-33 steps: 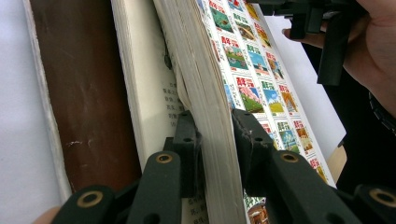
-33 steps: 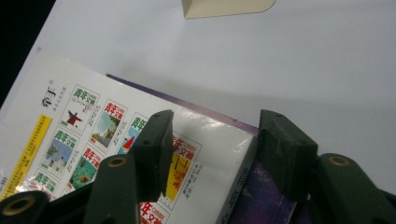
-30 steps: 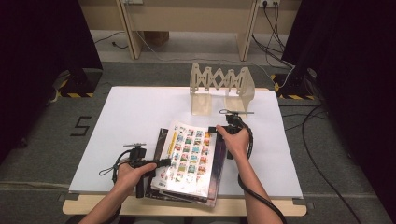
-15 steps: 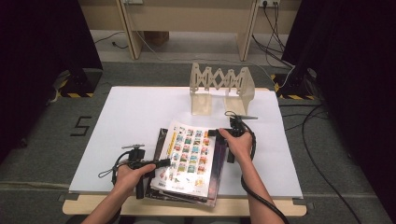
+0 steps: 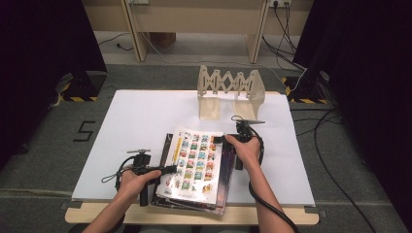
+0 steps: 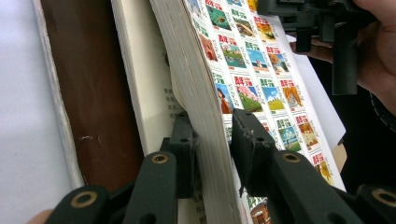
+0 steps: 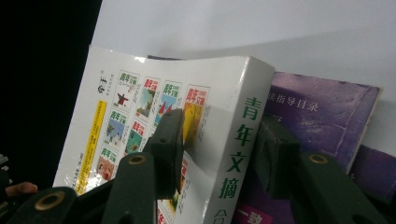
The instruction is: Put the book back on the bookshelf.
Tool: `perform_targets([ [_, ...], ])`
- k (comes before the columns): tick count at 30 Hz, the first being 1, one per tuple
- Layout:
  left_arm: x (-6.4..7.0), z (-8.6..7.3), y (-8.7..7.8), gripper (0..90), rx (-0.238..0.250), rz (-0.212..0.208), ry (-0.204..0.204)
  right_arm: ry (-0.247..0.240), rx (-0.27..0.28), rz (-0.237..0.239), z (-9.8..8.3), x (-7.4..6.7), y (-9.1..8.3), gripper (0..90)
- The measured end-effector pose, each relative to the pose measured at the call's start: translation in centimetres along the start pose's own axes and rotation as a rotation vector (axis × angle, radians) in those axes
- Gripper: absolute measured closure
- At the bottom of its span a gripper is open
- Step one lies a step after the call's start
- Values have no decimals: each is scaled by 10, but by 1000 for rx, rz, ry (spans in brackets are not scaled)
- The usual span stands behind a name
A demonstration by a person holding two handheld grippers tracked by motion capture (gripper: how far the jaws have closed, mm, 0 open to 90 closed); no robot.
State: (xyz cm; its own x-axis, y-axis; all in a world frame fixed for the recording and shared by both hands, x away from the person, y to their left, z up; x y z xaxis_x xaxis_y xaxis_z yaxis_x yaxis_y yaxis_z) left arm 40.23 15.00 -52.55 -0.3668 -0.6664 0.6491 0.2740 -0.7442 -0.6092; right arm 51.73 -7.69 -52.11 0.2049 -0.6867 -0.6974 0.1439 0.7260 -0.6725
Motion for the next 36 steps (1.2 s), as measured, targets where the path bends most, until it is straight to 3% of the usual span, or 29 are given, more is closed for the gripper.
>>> perform_targets([
  [5, 0, 0, 0, 706, -1, 0, 2, 13, -18, -45, 2, -4, 2, 540],
  [8, 0, 0, 0, 704, -1, 1, 3, 9, -24, -58, 2, -4, 2, 569],
  [12, -1, 0, -2, 688, 0, 8, 10, 12, -5, -11, 3, -5, -2, 653],
  [13, -1, 0, -4, 681, 1, 7, 15, 9, 7, 25, 4, -11, -6, 698],
  [15, -1, 0, -5, 671, 5, 7, 28, -3, 6, 37, 5, -16, -10, 707],
  [16, -2, 0, -8, 642, 7, 16, 42, -32, 8, 14, 6, -25, -13, 712],
  [18, -2, -1, -9, 610, 10, 26, 52, -42, 6, 5, 6, -29, -14, 714],
  [22, -4, -4, -15, 559, 27, 58, 85, -59, 32, 30, 7, -42, -21, 729],
  [24, -6, -4, -18, 481, 40, 83, 97, -70, 44, 38, 6, -48, -24, 732],
  [25, -8, -2, -25, 486, 66, 113, 115, -73, 60, 48, 5, -53, -28, 736],
  [28, -7, 1, -30, 470, 86, 126, 123, -79, 75, 47, 5, -55, -31, 738],
  [30, -7, 3, -32, 456, 91, 155, 150, -89, 90, 39, 4, -59, -34, 739],
  [36, -9, 4, -32, 431, 98, 168, 156, -120, 110, 18, 3, -67, -40, 740],
])
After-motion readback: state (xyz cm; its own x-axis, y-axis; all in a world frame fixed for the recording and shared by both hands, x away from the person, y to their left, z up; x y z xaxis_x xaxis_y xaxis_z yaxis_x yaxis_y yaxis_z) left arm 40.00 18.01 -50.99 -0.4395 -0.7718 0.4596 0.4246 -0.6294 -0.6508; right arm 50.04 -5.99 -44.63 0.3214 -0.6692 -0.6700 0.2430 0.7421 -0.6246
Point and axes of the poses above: each handheld gripper's, and its own axes: y roughly forward along the jaws, z roughly out of its top, x roughly to its right, the point moved 8 cm from there along y, roughly forward along the jaws, and after that the axes turned 11 degrees about -x, right-handed, at the moved point
